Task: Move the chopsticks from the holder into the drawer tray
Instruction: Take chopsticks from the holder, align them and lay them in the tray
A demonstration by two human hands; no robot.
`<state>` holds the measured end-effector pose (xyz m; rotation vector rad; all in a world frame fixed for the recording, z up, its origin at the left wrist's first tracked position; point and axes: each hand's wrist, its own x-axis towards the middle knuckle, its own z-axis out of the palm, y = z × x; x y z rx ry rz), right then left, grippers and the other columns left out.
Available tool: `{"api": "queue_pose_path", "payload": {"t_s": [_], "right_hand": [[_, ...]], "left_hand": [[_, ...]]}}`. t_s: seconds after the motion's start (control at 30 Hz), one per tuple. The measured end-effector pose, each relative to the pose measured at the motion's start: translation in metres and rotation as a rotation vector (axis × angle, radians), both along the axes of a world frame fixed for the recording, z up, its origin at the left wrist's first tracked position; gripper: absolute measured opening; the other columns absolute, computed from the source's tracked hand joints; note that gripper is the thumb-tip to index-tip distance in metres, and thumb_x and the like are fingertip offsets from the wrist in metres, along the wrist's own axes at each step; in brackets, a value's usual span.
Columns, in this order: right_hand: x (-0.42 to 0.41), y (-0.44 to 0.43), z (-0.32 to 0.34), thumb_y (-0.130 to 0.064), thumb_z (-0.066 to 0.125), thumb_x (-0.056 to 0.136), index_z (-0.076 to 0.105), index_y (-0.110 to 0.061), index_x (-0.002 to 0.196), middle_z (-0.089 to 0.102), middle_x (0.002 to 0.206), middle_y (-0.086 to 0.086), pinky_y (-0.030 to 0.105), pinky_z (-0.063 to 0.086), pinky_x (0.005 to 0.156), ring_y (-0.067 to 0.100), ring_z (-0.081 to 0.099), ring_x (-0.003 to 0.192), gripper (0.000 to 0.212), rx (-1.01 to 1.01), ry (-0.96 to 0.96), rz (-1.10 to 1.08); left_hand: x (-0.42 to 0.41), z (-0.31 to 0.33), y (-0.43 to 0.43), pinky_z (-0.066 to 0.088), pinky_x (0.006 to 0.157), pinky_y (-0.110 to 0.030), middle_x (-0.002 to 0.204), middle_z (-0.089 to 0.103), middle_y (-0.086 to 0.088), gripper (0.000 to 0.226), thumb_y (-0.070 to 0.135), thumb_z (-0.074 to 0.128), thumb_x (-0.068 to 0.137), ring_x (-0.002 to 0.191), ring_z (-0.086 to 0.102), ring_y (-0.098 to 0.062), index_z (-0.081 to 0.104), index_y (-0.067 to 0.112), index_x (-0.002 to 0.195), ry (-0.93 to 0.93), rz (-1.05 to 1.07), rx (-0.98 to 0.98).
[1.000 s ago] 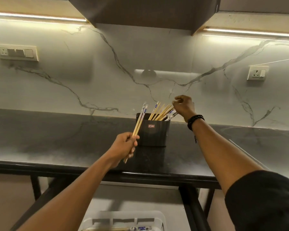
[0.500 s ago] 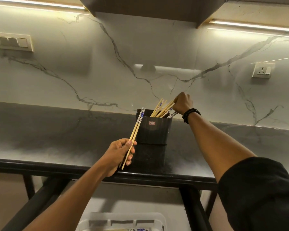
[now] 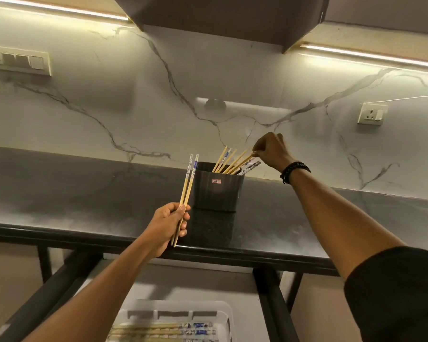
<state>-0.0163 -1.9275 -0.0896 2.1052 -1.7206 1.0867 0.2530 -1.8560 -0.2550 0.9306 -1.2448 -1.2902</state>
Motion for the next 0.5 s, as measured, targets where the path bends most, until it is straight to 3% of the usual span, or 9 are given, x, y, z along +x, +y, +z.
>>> {"api": "queue_pose_path", "payload": {"t_s": [0.13, 0.5], "right_hand": [[-0.01, 0.024, 0.006, -0.008, 0.079, 0.08, 0.077, -0.001, 0.09, 0.076, 0.091, 0.016, 0.036, 0.057, 0.086, 0.017, 0.066, 0.079, 0.012, -0.075, -0.076, 0.009], [-0.01, 0.098, -0.005, -0.018, 0.081, 0.078, 0.08, -0.012, 0.081, 0.075, 0.076, 0.004, 0.038, 0.058, 0.084, 0.016, 0.07, 0.076, 0.007, -0.219, -0.326, 0.023]], "left_hand": [[-0.004, 0.005, 0.013, 0.039, 0.046, -0.02, 0.077, 0.052, -0.005, 0.017, 0.014, 0.042, 0.102, 0.053, 0.044, -0.008, 0.054, 0.003, 0.106, 0.005, -0.004, 0.011], [-0.012, 0.026, 0.056, 0.037, 0.045, -0.017, 0.069, 0.048, -0.002, 0.014, 0.021, 0.044, 0.102, 0.052, 0.04, -0.007, 0.05, 0.008, 0.1, 0.054, 0.028, 0.003]]}}
